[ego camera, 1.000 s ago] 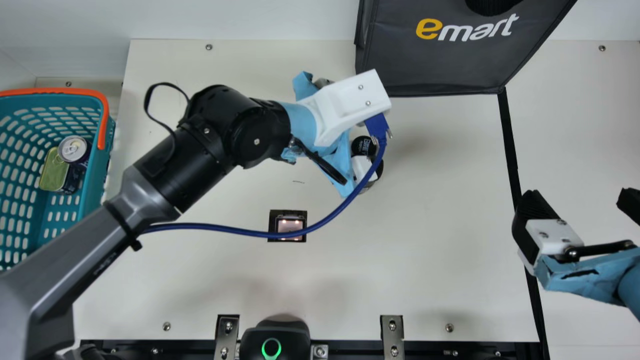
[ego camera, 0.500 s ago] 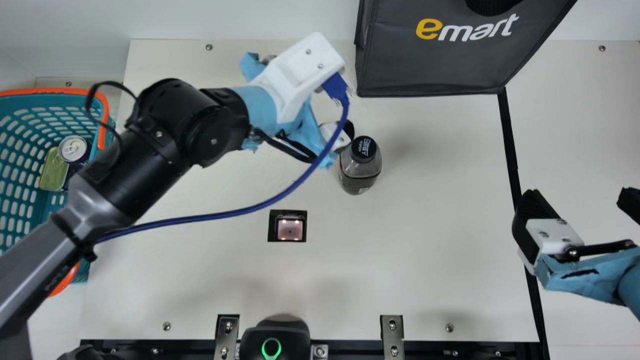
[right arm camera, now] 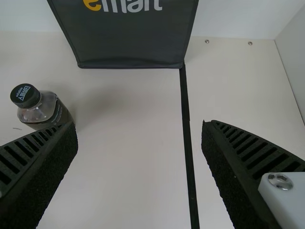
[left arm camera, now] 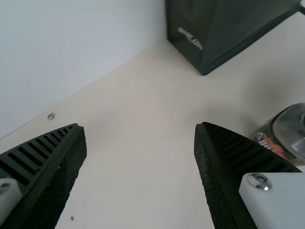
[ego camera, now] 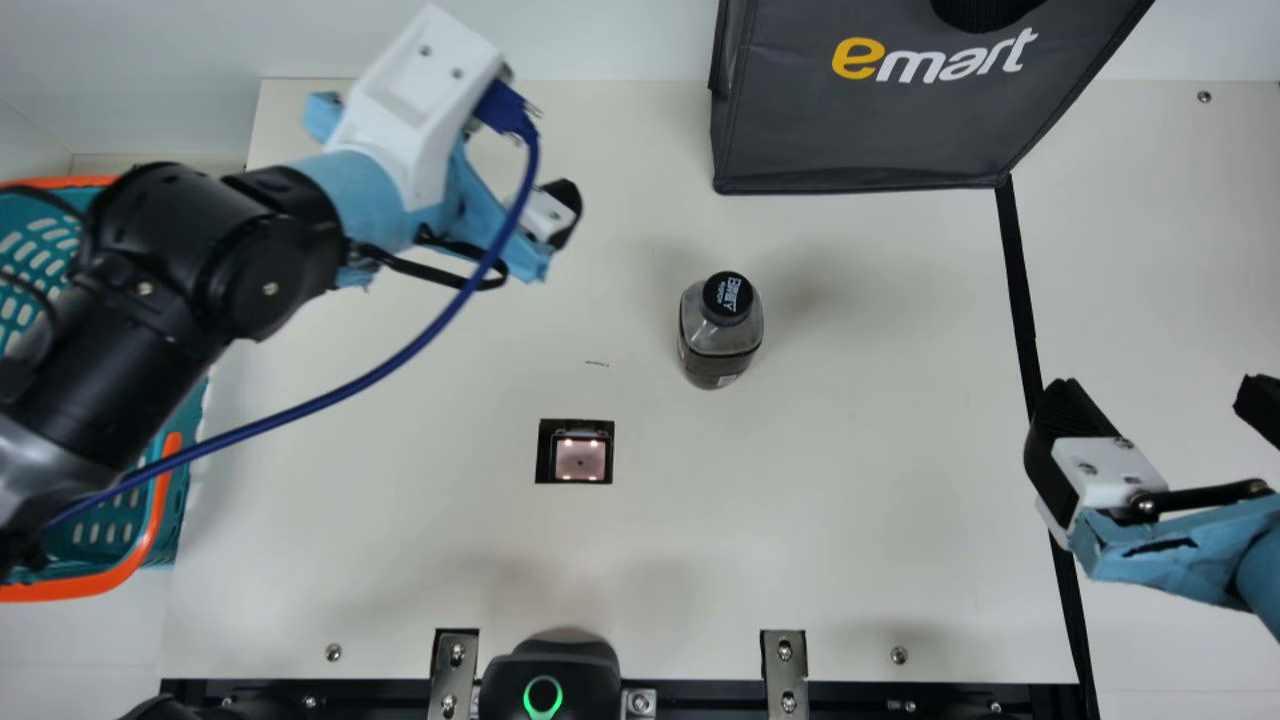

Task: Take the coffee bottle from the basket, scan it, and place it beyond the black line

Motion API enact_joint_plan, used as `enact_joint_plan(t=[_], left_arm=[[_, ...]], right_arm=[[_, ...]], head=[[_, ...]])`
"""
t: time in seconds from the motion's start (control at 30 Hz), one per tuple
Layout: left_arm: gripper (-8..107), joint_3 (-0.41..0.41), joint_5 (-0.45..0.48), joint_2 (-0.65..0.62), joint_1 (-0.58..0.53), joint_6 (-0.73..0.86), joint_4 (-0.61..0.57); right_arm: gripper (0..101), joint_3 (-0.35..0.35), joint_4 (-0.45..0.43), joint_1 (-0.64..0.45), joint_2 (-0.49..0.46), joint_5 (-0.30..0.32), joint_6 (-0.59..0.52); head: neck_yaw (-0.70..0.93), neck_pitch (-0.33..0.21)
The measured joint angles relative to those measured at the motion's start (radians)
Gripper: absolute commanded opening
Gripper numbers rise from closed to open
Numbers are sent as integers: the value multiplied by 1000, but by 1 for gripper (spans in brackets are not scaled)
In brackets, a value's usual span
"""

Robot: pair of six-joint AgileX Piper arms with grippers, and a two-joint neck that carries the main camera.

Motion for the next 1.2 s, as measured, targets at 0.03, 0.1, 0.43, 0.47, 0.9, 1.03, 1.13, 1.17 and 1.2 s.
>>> enact_joint_plan(t=[0.03,0.1,0.43,0.47,0.9,1.03,1.13,1.17,1.2], left_arm=[[90,11,-1,-11,13,-11,12],[90,28,-3,-30,37,-26,25],[90,134,-18,-134,137,-106,96],[90,145,-18,-145,146,-112,101],[90,262,-17,-264,237,-195,138],[90,291,-17,-295,262,-209,139],[90,312,-15,-319,282,-222,139],[90,321,-13,-328,288,-224,139],[90,329,-13,-337,294,-227,139]], right_arm=[[91,0,0,0,0,0,0],[91,0,0,0,0,0,0],[91,0,0,0,0,0,0],[91,0,0,0,0,0,0],[91,0,0,0,0,0,0],[91,0,0,0,0,0,0],[91,0,0,0,0,2,0],[91,0,0,0,0,2,0],[91,0,0,0,0,2,0]], head=[[0,0],[0,0],[0,0],[0,0],[0,0],[0,0],[0,0],[0,-2],[0,0]])
